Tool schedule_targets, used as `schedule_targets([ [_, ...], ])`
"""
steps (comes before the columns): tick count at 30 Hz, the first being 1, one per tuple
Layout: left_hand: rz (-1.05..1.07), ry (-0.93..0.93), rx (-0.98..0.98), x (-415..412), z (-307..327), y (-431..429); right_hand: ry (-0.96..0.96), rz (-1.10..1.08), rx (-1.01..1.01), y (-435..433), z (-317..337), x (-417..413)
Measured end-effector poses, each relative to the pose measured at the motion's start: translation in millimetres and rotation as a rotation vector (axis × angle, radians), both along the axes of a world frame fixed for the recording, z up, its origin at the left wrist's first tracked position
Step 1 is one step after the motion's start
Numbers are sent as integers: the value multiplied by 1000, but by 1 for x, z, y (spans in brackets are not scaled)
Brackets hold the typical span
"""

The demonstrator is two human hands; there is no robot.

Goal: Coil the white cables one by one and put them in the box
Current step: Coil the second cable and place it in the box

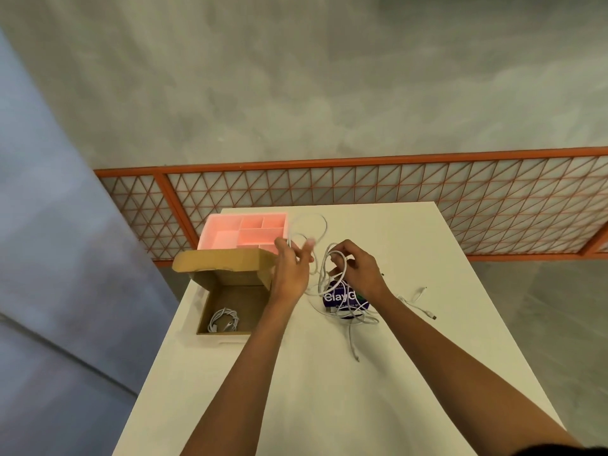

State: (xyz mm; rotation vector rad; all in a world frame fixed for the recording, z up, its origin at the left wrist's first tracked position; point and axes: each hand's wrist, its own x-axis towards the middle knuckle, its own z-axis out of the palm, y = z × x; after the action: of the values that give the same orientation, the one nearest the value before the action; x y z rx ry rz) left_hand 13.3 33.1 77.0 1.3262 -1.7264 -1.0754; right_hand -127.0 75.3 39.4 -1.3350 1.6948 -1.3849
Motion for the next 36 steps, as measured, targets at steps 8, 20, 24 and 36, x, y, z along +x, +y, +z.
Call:
schedule_targets([
  [8, 37, -145, 57, -9, -29, 1, -39, -25, 19, -4, 11, 4],
  [20, 103, 76, 381, -7, -49, -7, -511, 94, -50, -8, 48, 1],
  [24, 97, 34, 387, -4, -56, 1, -859, 81, -116, -13, 81, -5],
  [36, 137, 144, 150, -6, -27, -14, 333, -229, 411, -2, 100, -36],
])
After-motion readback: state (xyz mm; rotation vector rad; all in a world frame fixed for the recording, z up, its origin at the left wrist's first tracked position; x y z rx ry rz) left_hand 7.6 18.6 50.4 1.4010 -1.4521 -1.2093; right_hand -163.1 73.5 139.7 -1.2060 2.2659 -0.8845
